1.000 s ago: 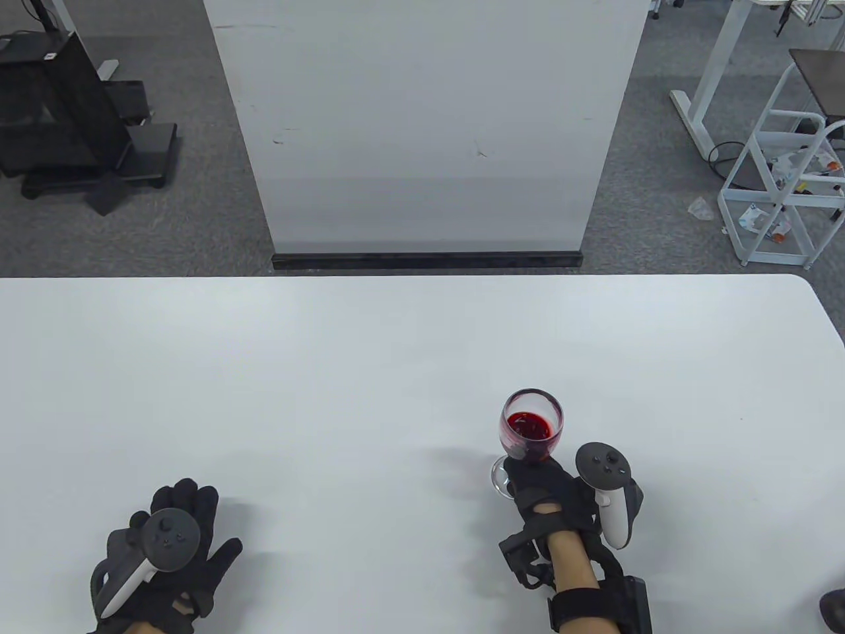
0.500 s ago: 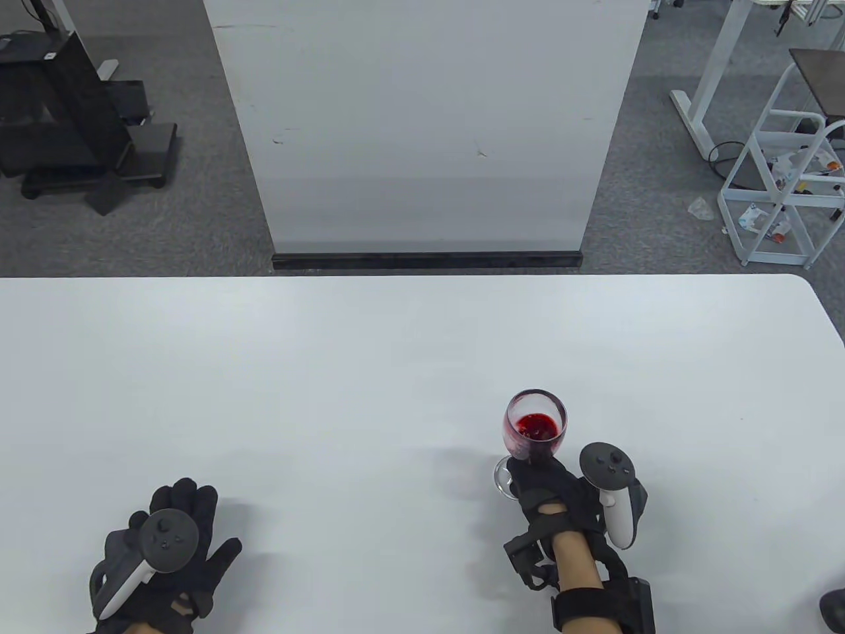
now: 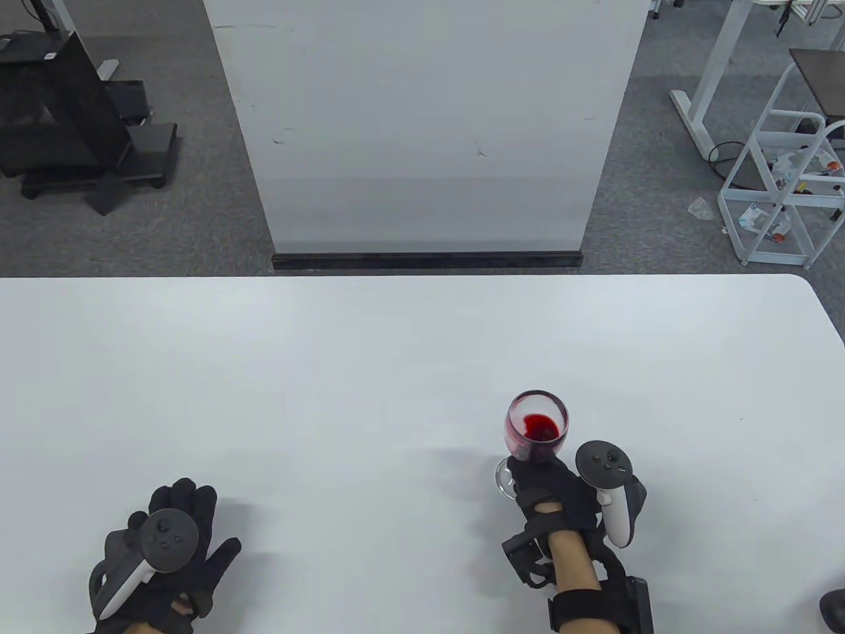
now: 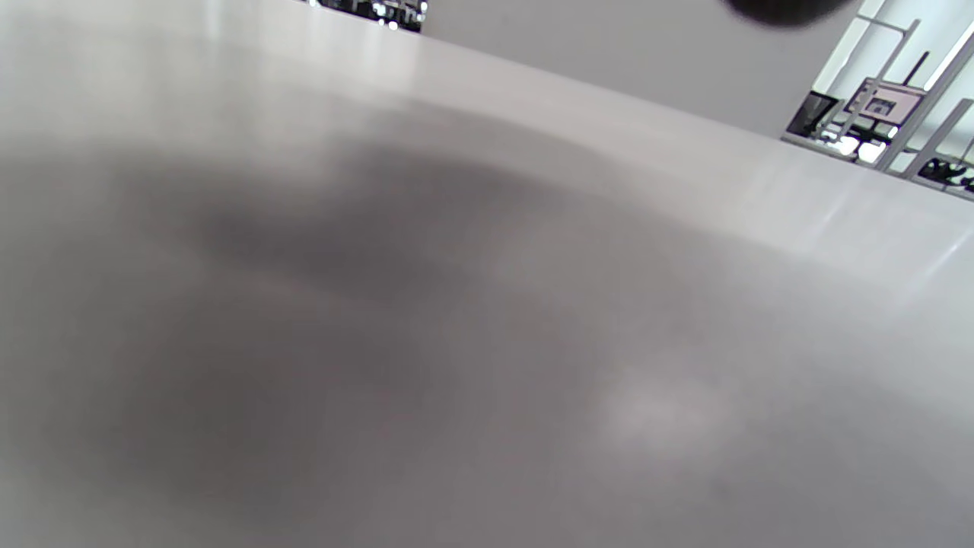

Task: Shake wine glass on table

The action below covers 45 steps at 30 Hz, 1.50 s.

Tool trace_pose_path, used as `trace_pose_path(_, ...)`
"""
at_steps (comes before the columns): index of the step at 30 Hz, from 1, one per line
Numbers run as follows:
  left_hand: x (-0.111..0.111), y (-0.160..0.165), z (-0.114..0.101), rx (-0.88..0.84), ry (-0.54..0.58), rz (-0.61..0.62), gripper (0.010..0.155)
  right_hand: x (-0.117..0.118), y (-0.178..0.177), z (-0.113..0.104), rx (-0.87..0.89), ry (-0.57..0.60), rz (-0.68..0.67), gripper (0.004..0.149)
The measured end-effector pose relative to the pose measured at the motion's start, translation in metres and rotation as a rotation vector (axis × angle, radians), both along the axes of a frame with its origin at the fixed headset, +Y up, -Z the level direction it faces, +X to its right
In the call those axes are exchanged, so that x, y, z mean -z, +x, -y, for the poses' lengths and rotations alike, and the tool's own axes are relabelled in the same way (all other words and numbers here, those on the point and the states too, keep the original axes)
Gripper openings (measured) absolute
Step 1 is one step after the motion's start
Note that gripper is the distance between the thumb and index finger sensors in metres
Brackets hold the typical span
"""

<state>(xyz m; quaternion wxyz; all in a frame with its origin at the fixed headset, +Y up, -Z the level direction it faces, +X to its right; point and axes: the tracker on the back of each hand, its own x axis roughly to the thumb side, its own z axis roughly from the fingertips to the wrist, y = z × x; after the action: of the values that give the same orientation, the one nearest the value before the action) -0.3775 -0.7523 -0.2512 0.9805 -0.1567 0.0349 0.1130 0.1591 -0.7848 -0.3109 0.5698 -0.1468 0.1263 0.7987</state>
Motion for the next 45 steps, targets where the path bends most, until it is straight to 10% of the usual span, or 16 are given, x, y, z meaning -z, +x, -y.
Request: trace_pose_path(45,-0.0010,0.0004,-0.0014,-0.006,0.006,0.003,0.080,0.0031,0.0087,-0.0064,-0.038,-0.070,-0.105,0.051)
